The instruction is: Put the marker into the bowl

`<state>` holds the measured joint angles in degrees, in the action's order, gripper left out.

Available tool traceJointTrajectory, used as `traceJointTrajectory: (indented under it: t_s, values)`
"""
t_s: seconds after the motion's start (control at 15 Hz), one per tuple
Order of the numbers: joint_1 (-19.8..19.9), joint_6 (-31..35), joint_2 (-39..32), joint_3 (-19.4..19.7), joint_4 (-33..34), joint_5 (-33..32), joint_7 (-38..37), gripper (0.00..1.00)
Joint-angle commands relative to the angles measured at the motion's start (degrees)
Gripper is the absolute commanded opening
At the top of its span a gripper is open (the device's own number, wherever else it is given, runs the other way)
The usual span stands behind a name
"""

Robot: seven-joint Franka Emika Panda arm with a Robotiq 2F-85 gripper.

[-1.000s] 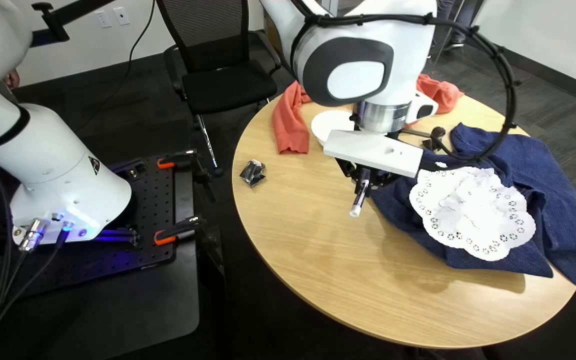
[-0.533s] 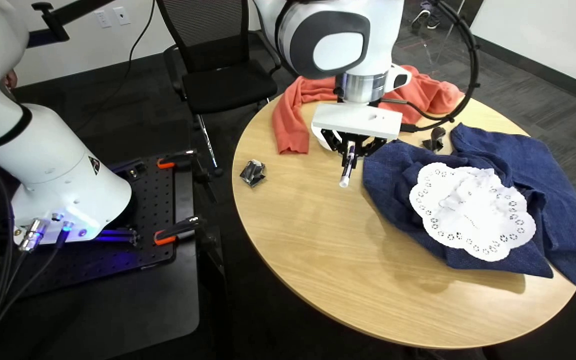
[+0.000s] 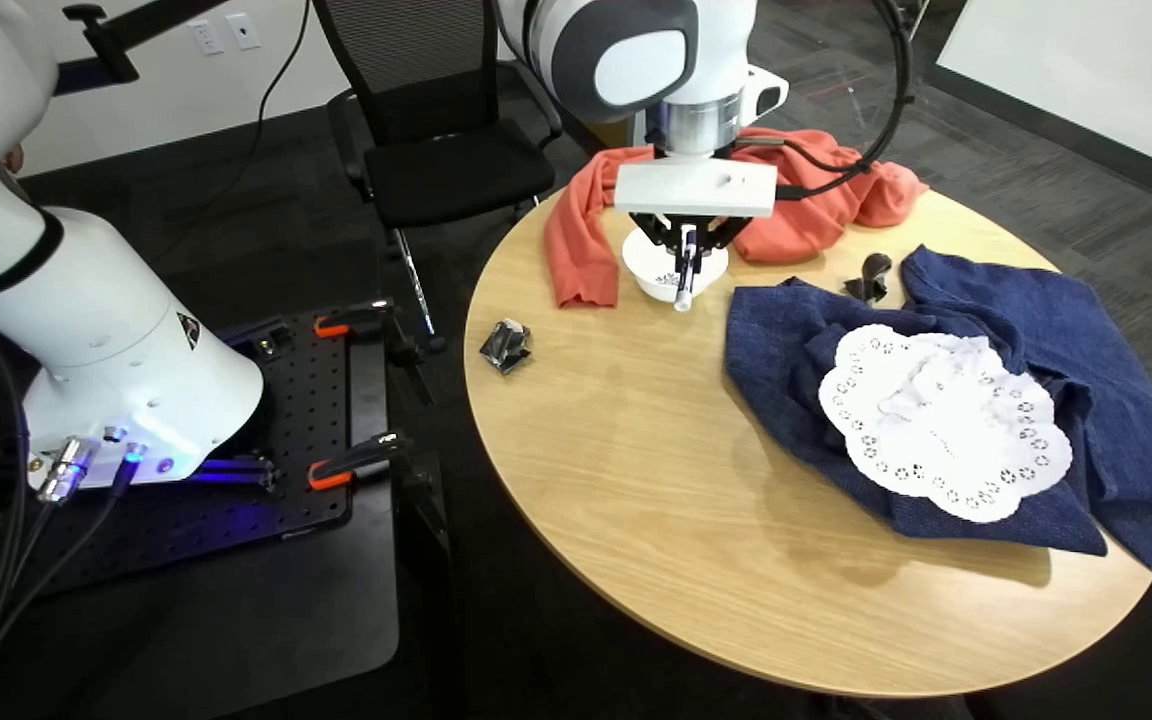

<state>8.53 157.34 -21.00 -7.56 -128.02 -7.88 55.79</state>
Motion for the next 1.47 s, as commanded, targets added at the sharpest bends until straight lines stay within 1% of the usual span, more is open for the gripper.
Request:
traceJointTrajectory:
  t_s: [0.0, 0.27, 0.4, 0.73, 1.13, 1.2, 1.27, 1.4]
  values:
    - [3.2, 4.3, 0.5, -5.5, -1.9, 6.6, 8.1, 0.05]
    - [6.7, 7.1, -0.9, -12.3, -1.5, 15.0, 18.3, 0.05]
    - [7.7, 7.6, -2.3, -14.3, -0.6, 17.4, 22.3, 0.05]
    - [9.3, 8.3, -6.3, -16.5, 1.1, 19.0, 28.8, 0.05]
    - [11.3, 8.4, -9.8, -18.7, 3.1, 19.2, 31.8, 0.05]
    - [11.5, 8.9, -10.0, -18.8, 3.2, 19.3, 31.8, 0.44]
    - [11.5, 9.3, -10.2, -18.8, 3.3, 19.2, 31.6, 0.45]
    - [11.6, 10.2, -10.5, -18.8, 3.4, 18.8, 30.9, 0.59]
